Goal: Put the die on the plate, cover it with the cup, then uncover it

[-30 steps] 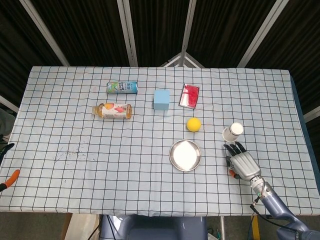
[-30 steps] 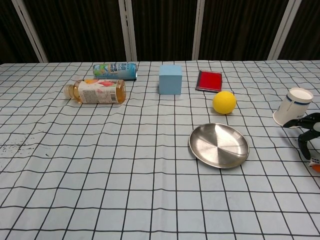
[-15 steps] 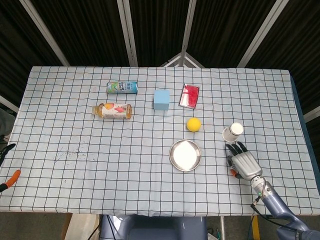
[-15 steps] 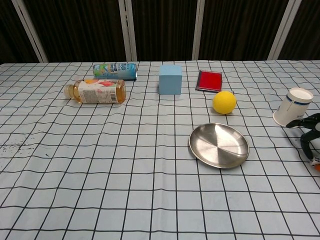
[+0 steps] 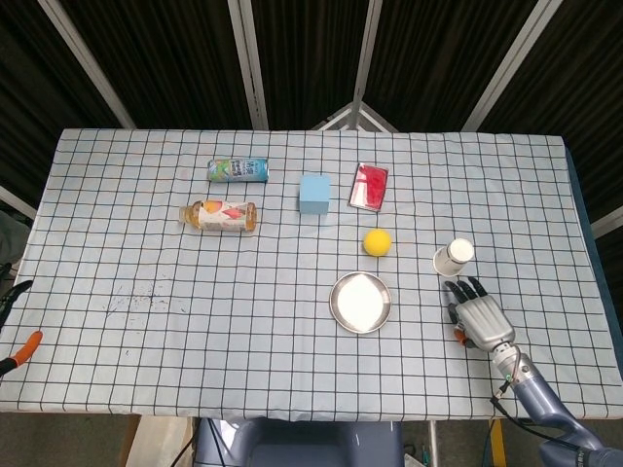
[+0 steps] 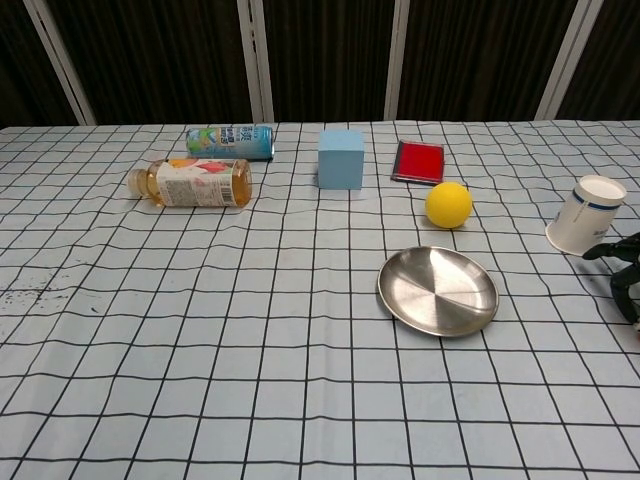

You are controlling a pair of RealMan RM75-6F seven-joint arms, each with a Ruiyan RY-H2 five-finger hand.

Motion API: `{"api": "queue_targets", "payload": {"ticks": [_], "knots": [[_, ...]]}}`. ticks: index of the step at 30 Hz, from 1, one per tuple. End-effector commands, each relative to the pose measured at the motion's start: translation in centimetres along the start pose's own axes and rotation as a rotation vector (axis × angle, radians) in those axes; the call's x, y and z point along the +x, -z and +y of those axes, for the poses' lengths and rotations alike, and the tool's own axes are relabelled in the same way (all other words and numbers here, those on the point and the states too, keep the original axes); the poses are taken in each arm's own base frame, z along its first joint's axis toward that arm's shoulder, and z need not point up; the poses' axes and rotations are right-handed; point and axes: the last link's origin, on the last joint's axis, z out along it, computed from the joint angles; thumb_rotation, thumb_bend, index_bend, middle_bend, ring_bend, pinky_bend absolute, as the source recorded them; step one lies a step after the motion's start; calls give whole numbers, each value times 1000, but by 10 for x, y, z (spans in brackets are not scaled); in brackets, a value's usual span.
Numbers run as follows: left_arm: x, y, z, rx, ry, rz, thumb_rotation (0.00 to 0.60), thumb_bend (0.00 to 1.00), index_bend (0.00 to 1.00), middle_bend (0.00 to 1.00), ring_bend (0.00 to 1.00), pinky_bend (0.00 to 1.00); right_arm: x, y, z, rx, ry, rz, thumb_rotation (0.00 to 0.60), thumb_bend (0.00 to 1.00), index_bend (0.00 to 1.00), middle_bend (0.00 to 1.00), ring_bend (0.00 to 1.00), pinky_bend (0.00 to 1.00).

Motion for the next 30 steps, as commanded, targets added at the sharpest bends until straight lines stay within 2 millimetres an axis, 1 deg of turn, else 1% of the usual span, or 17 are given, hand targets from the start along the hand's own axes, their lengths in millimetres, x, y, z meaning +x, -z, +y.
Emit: {"api": "queue_targets", "payload": {"ticks": [1,4,7,11,15,25,30], "knots": [[0,0,0,-1,-1,-2,600,385,169,0,0,24,0,1,1,-7,3,-4,600,345,533,112,106,0],[-1,0,0,-2,0,-5,600,385,169,0,0,24,1,2,3,-9,6,-5,600,345,531,112,107,0],[-1,0,1,-5,1,-8,600,385,170,0,0,24,3,4,4,-13,6,-5,600,345,503,112,106,0],[-1,0,1,-7,1,-10,600,385,172,0,0,23,4,6,6,-17,6,-8,600,345,410,112,106,0],[-1,0,1,-8,2,-9,600,385,172,0,0,24,4,7,7,-23,2,-13,600,344,368,111,106,0],[-2,0,2,-10,-1,-12,600,385,174,0,0,23,4,7,8,-35,6,-18,600,345,368,110,106,0],[-2,0,2,-9,-2,-14,600,385,175,0,0,24,4,7,9,-41,8,-18,600,345,415,111,106,0]]}}
